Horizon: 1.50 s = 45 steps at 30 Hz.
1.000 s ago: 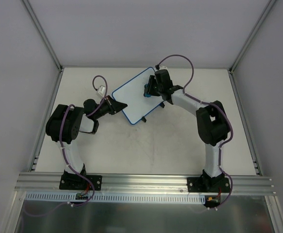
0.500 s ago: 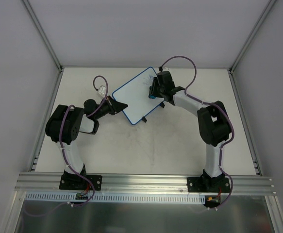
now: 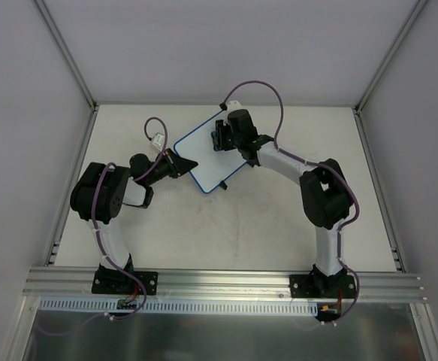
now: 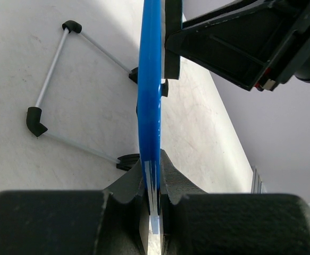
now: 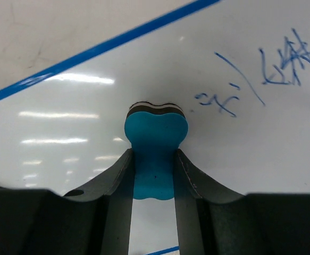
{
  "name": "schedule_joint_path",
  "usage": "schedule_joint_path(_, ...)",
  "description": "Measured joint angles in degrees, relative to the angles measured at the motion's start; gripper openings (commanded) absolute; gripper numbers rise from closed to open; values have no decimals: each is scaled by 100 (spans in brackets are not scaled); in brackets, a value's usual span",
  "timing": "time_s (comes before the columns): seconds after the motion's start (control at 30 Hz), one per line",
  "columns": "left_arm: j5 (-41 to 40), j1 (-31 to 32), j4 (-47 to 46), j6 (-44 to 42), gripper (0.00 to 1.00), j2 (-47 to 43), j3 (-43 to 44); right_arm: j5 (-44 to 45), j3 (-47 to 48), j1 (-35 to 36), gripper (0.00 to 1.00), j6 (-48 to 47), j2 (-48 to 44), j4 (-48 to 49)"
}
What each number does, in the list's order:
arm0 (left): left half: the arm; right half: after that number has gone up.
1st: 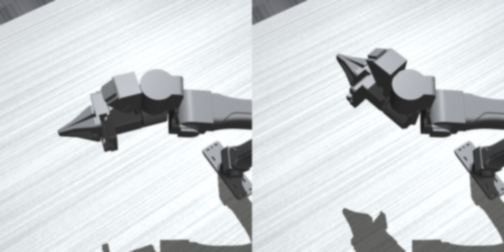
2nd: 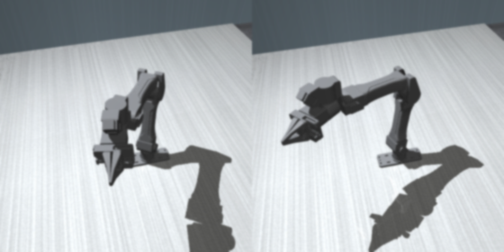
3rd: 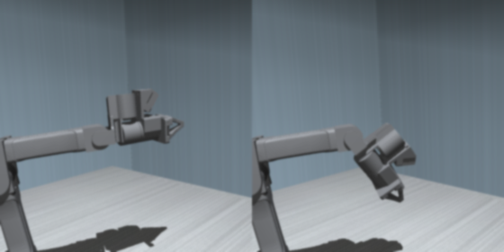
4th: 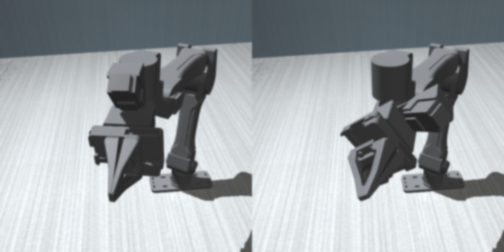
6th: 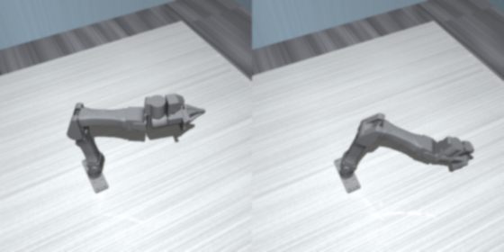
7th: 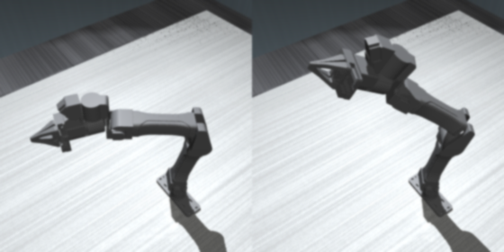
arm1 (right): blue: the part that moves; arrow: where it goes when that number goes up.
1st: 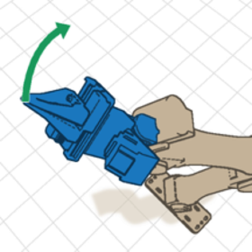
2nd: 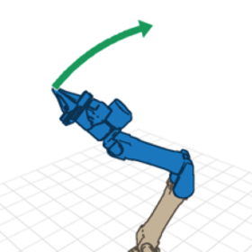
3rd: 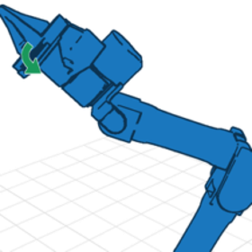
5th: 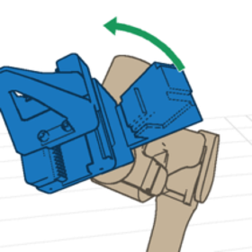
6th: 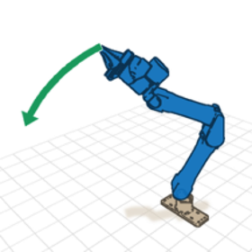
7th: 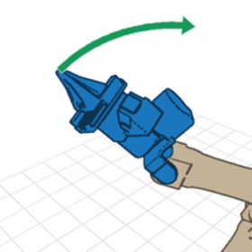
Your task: Erase the whiteboard
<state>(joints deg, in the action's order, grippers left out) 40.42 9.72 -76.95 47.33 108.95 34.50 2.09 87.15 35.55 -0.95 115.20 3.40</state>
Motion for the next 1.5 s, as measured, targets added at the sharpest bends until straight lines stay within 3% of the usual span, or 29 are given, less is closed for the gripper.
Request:
schedule_joint_path(0.23,13,0,2,-2,0,0,0,-551,461,98,0,-264,195,39)
schedule_joint_path(0.5,9,0,4,0,0,0,0,-581,767,90,0,-284,328,-197)
schedule_joint_path(1.03,-7,13,4,-15,0,-28,-26,-599,621,-752,0,828,385,-374)
schedule_joint_path(1.5,-39,44,9,-15,0,-59,-59,-367,330,-1045,0,1460,332,-474)
